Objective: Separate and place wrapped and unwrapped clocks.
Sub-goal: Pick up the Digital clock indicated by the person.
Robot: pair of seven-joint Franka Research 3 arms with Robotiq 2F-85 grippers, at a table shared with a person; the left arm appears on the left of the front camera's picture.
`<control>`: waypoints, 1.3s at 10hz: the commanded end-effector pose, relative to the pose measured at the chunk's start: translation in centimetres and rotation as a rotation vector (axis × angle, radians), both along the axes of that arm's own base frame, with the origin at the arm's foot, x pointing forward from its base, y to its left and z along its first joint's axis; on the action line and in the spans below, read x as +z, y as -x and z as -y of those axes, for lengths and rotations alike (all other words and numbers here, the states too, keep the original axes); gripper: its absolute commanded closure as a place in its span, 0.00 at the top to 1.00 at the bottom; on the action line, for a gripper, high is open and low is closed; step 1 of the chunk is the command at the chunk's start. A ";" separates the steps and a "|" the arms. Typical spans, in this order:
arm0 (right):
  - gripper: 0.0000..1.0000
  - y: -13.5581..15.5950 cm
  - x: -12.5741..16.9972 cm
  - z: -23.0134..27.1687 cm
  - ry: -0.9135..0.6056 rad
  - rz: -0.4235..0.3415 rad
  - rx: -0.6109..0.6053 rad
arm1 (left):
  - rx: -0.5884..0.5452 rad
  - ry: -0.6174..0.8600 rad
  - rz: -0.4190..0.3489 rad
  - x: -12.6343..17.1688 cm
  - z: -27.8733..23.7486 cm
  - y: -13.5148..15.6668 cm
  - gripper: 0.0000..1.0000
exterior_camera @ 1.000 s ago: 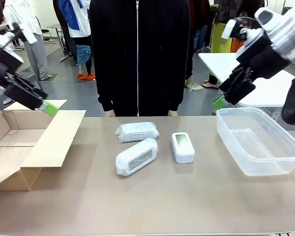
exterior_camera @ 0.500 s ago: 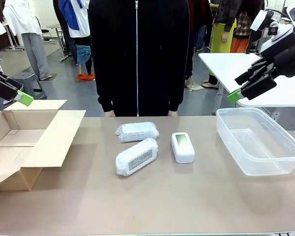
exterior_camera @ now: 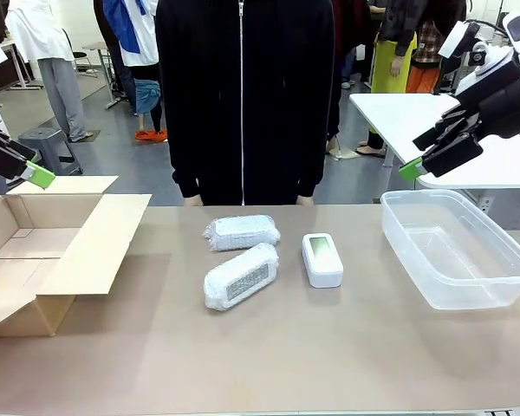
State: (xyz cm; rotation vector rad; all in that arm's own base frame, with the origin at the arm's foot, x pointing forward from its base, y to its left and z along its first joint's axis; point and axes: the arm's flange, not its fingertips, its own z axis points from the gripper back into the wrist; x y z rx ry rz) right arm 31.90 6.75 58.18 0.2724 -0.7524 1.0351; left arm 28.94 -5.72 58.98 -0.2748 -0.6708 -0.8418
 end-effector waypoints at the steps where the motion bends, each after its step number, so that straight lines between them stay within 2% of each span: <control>1: 1.00 0.0 0.2 0.2 -0.006 0.003 -0.002 | 0.000 0.001 0.003 0.1 0.0 0.0 1.00; 13: 1.00 0.0 0.2 0.2 -0.006 0.003 -0.002 | 0.000 0.001 0.003 0.1 0.0 0.0 1.00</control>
